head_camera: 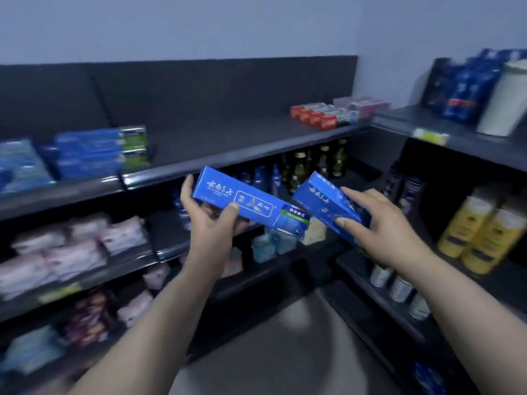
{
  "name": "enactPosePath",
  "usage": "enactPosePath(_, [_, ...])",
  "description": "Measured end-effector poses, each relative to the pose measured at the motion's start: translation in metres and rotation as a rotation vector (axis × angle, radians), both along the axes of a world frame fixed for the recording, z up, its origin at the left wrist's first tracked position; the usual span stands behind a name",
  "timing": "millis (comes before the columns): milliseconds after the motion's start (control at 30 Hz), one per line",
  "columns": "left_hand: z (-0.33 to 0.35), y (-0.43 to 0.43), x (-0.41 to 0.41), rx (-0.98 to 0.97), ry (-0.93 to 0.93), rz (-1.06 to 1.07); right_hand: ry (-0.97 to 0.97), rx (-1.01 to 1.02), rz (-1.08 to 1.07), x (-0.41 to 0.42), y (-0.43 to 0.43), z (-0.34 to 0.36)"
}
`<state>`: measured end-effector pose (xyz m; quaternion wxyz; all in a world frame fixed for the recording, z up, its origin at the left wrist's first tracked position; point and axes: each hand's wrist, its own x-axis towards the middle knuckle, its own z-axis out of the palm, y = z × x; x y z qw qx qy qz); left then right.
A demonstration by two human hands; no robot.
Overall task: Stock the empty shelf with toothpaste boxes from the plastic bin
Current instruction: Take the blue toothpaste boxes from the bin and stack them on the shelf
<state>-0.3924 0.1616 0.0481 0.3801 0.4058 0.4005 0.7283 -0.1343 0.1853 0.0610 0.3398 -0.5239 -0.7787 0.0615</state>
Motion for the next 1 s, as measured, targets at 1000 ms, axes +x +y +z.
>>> enactPosePath(1000, [0.120,0.083,-0.394,0.289,-0.054,0.380,-0.086,0.121,0.364,-0.435,0.255,0.123])
